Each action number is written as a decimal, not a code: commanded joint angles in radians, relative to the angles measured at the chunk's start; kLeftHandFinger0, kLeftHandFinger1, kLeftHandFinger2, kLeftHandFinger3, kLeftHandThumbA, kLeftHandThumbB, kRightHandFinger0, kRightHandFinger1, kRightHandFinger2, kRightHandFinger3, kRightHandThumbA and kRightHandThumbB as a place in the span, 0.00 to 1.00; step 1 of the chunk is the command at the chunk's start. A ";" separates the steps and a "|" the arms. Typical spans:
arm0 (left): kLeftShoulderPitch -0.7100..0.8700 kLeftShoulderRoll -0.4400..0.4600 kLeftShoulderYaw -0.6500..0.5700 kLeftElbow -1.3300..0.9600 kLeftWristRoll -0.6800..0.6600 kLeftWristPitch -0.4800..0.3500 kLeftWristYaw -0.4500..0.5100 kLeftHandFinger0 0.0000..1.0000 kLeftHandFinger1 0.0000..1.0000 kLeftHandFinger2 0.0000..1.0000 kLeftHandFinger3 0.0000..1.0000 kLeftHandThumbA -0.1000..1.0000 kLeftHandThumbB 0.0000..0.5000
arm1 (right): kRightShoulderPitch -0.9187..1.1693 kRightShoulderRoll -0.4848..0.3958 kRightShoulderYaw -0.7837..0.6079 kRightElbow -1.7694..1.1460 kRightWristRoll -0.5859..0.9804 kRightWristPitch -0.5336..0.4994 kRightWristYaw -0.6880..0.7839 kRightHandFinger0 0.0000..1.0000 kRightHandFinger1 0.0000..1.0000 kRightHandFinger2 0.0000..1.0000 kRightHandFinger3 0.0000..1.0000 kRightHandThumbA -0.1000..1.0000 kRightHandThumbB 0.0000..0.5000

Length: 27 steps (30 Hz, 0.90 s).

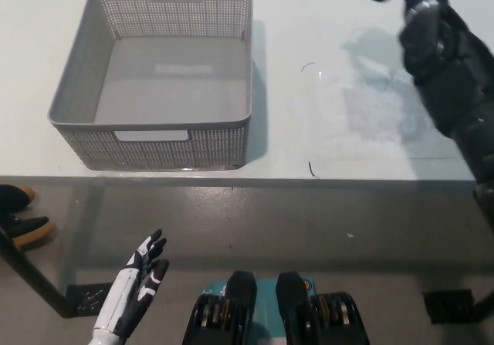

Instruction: Use the right hand to pick up a webcam and put it into a container on the left side

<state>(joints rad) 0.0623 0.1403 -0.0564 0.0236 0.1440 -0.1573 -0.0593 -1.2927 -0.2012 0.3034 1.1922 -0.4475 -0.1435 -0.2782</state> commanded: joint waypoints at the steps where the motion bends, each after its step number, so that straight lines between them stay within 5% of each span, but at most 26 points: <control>1: 0.016 0.007 -0.001 -0.012 0.005 -0.025 0.003 1.00 1.00 1.00 1.00 0.92 0.10 | -0.100 0.073 -0.012 -0.085 0.015 -0.026 -0.018 0.00 0.35 0.76 0.78 0.00 0.46; 3: 0.022 0.002 -0.004 -0.015 0.003 -0.021 0.002 1.00 1.00 1.00 1.00 0.93 0.13 | -0.112 0.114 -0.004 -0.093 0.004 -0.014 -0.024 0.00 0.33 0.77 0.76 0.00 0.46; 6: 0.026 -0.006 -0.010 -0.022 0.005 -0.009 0.001 1.00 1.00 1.00 1.00 0.96 0.15 | -0.130 0.168 0.004 -0.080 -0.003 -0.019 -0.027 0.00 0.27 0.65 0.60 0.00 0.51; 10: 0.030 -0.013 -0.012 -0.025 -0.001 -0.011 0.000 1.00 1.00 1.00 1.00 1.00 0.29 | -0.150 0.258 0.026 -0.037 -0.024 -0.024 -0.052 0.00 0.25 0.65 0.55 0.00 0.48; 15: 0.034 -0.013 -0.018 -0.028 -0.002 -0.017 -0.006 1.00 1.00 1.00 1.00 1.00 0.29 | -0.164 0.334 0.028 0.029 -0.007 -0.045 -0.058 0.02 0.38 0.82 0.72 0.00 0.43; 19: 0.031 -0.013 -0.024 -0.020 -0.003 -0.026 -0.008 1.00 1.00 1.00 1.00 1.00 0.29 | -0.152 0.373 0.062 0.092 -0.039 -0.068 -0.123 0.00 0.31 0.69 0.62 0.00 0.45; 22: 0.031 -0.008 -0.024 -0.024 -0.005 -0.022 -0.009 1.00 1.00 1.00 1.00 1.00 0.32 | -0.147 0.395 0.062 0.127 -0.022 -0.055 -0.097 0.00 0.39 0.86 0.77 0.00 0.40; 27: 0.023 -0.005 -0.026 -0.025 -0.006 -0.013 -0.014 1.00 1.00 1.00 1.00 1.00 0.32 | -0.120 0.406 0.072 0.153 -0.023 -0.050 -0.085 0.00 0.40 0.89 0.77 0.00 0.33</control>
<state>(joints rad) 0.0910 0.1246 -0.0788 0.0231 0.1423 -0.1565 -0.0606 -1.3647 0.1945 0.3644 1.3424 -0.4638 -0.1540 -0.3250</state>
